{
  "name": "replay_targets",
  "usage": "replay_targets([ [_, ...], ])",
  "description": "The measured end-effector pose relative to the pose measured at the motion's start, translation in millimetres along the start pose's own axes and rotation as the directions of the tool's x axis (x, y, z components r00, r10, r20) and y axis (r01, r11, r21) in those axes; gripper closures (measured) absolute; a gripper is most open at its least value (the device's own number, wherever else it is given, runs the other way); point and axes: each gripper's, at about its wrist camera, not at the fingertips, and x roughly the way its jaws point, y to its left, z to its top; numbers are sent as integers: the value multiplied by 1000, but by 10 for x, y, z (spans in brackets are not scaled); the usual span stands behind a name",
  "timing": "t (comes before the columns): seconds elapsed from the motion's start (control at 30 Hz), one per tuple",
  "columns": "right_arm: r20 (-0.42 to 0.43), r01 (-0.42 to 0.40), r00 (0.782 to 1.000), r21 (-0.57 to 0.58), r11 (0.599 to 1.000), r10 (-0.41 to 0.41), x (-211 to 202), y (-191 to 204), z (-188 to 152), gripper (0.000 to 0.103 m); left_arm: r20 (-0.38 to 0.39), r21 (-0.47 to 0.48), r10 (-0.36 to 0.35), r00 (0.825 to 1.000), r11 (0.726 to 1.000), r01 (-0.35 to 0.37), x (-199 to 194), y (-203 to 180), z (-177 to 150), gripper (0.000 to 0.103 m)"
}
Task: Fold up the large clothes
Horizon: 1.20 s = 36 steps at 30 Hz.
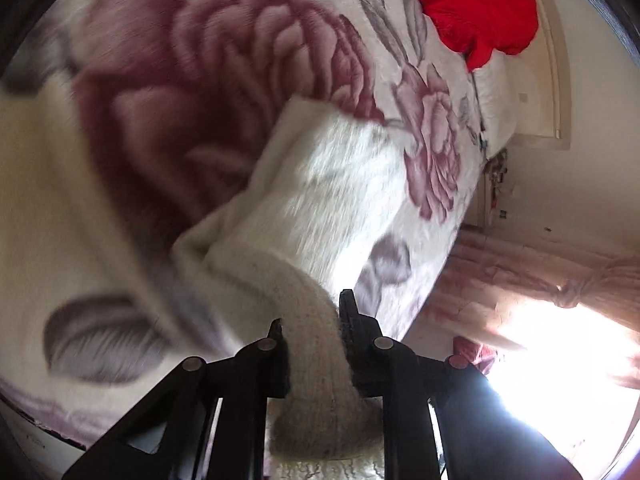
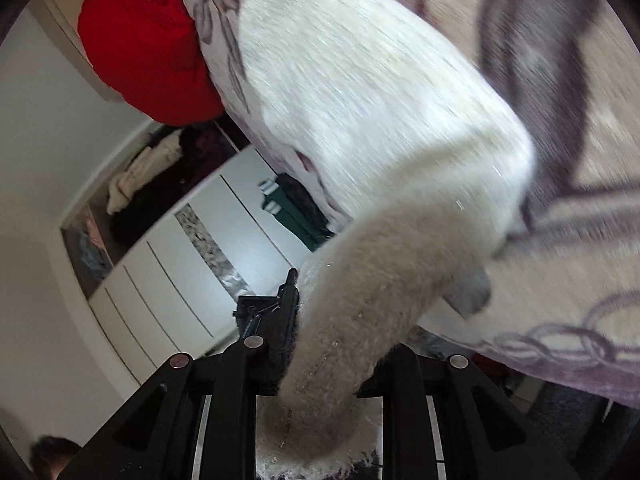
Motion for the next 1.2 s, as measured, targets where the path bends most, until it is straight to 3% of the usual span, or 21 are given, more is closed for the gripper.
replay_targets([
  [0.1,21,-18,1000,52,998,17,30,181,432,79,-18,16,31,999,999,-31,366,-86,395,87],
  [0.23,34,-7,999,106,994,4,-126,210,934,70,-87,-55,24,996,998,-29,643,42,705,80],
  [0.33,13,-10,1000,130,991,8,-240,223,1093,62,-116,-112,-56,992,993,43,559,135,756,75],
  [0.4,-21,-19,1000,110,994,21,-271,284,1090,58,-112,-140,-171,979,978,155,384,203,714,64],
  [0.47,-33,-67,997,95,993,70,-441,276,1037,35,-74,-158,-254,964,958,240,189,277,669,52],
  [0.5,-29,-91,995,81,993,94,-538,290,997,22,-43,-149,-278,960,952,269,66,320,641,48],
  [0.57,25,-116,993,35,993,115,-790,340,959,21,39,-68,-273,961,959,275,-193,381,584,48],
  [0.6,55,-105,993,2,994,105,-911,406,948,21,76,0,-236,969,972,237,-282,369,551,47],
  [0.67,142,4,990,-116,993,12,-1096,598,936,19,131,171,-147,981,977,124,-389,325,420,47],
  [0.7,188,104,980,-194,975,-67,-1157,701,918,17,146,256,-76,986,966,37,-367,294,332,47],
  [0.77,243,307,941,-320,896,-236,-1146,823,893,17,135,361,14,991,931,-63,-223,266,180,47],
  [0.83,245,424,904,-412,806,-351,-1026,837,893,17,88,458,26,996,887,-63,-28,226,3,47],
  [0.9,251,491,871,-485,724,-423,-834,846,883,17,60,528,37,998,847,-63,172,156,-69,47],
  [0.97,259,526,845,-568,634,-469,-625,855,877,17,72,605,105,992,786,-127,357,24,-133,47],
  [1.03,267,555,811,-633,540,-520,-371,866,881,17,90,648,133,987,745,-160,504,-56,-109,47],
  [1.1,247,541,813,-656,527,-527,-180,864,934,17,99,657,127,987,736,-160,590,-88,-28,47],
  [1.17,266,532,826,-660,531,-497,-103,900,975,42,117,660,129,985,731,-174,610,-125,32,63],
  [1.2,272,530,830,-657,536,-487,-90,925,991,72,138,665,143,980,720,-199,588,-158,45,83],
])
